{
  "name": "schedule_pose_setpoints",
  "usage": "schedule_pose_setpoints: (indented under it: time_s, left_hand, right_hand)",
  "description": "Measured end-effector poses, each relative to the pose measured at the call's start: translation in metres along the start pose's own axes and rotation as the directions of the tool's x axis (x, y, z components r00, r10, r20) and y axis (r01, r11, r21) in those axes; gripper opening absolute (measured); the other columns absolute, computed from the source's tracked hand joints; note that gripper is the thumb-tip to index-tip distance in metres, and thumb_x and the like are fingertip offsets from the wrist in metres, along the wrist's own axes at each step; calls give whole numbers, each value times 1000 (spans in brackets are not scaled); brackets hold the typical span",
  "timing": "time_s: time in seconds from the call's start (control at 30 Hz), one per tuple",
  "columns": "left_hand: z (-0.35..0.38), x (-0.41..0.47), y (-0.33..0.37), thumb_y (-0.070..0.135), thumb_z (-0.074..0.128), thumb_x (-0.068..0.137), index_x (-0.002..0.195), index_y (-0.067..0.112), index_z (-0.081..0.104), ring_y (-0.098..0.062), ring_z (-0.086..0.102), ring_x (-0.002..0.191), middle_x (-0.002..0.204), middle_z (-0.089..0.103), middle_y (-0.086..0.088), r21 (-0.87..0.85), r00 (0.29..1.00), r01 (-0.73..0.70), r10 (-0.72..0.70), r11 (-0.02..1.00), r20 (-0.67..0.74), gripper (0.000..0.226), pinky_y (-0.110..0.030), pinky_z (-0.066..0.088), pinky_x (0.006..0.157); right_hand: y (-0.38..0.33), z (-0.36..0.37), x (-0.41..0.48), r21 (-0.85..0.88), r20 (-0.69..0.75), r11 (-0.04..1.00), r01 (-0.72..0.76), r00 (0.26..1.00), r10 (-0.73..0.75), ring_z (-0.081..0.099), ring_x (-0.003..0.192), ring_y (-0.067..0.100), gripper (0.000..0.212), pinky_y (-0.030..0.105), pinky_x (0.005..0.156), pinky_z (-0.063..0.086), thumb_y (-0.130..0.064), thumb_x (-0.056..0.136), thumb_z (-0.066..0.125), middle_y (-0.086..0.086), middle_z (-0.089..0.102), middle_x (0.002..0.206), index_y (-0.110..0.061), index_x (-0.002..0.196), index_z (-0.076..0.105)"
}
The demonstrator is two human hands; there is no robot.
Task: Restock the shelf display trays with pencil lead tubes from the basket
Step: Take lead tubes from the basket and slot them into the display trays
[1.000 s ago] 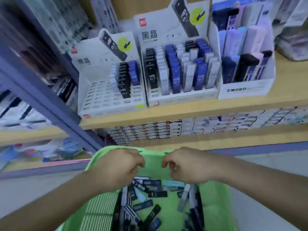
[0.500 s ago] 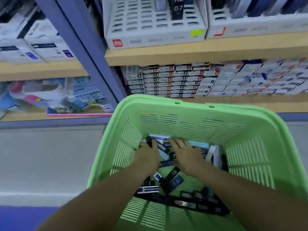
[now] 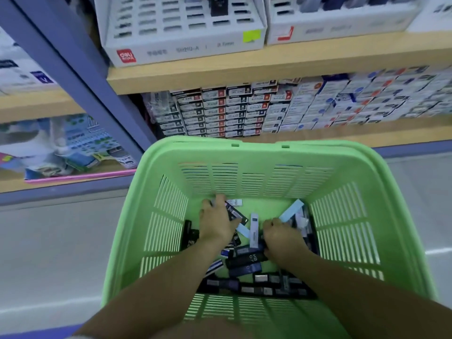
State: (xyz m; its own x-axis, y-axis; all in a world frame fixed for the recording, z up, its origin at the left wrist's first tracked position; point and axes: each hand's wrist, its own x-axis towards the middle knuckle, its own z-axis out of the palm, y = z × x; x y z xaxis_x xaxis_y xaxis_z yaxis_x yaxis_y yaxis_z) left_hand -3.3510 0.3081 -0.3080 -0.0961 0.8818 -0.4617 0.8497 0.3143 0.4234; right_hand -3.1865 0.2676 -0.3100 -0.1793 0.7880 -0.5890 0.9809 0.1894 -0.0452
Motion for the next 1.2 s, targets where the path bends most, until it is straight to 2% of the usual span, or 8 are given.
schedule_pose_setpoints:
  time_s: [0.17,0.3,0.4,0.53,0.67,0.87,1.03,1.2]
  left_hand:
    - [-6,3,-5,20,72,84,122,29,42,-13,50,65,103,44,-4,-96,998,-45,50,994,46,50,-21,36,51]
    - [-9,7,-5,8,63,87,111,26,42,-19,54,65,102,57,-7,-175,996,16,0,984,93,36,-24,34,45]
    - [-15,9,-6,4,51,92,123,18,38,-22,55,71,93,57,-8,-37,994,-72,74,997,77,36,-29,39,54]
    - [-30,1,-8,11,55,93,127,12,33,-29,60,76,89,62,-11,286,946,-297,239,911,221,41,-40,50,65]
    - [-30,-7,-10,11,65,86,129,22,42,-28,61,87,128,47,-13,477,839,-532,359,700,409,50,-38,55,73]
    - [-25,-4,-11,-8,59,80,134,28,33,-31,53,96,120,37,-12,518,745,-667,495,535,447,70,-42,54,68]
    - [-23,-1,-6,7,54,91,138,20,31,-33,53,97,114,41,-11,509,697,-716,523,478,490,55,-40,48,67]
    - [-15,-1,0,24,56,93,133,8,35,-31,55,99,123,43,-13,520,712,-702,495,487,498,48,-38,43,68]
  right_hand:
    - [3,-7,1,247,23,967,-65,998,61,62,93,27,23,32,72,48,-29,94,54,8,56,99,-8,104,54]
    - [4,-23,13,675,99,706,-215,974,202,49,65,17,18,29,54,36,-26,98,48,3,50,76,-9,92,47]
    - [0,-30,15,599,20,796,-85,996,92,46,61,17,7,29,51,32,-16,97,48,2,50,73,-11,100,45]
    - [0,-30,12,246,-4,959,141,990,-144,59,81,32,45,32,59,41,-6,91,56,12,58,105,-20,133,47]
    - [13,-24,7,42,21,989,138,990,-139,45,64,22,42,31,55,37,1,85,58,7,44,114,-18,122,53]
    - [11,-37,9,150,-131,984,100,988,-80,60,84,25,22,29,62,37,-34,98,53,4,52,101,-14,103,60]
    - [7,-62,15,676,-36,713,-184,959,282,48,61,21,33,28,55,37,-27,82,68,3,46,61,-12,65,43]
    - [10,-50,4,851,177,432,-299,937,300,44,52,19,33,29,52,39,-16,76,69,8,48,55,-14,58,42]
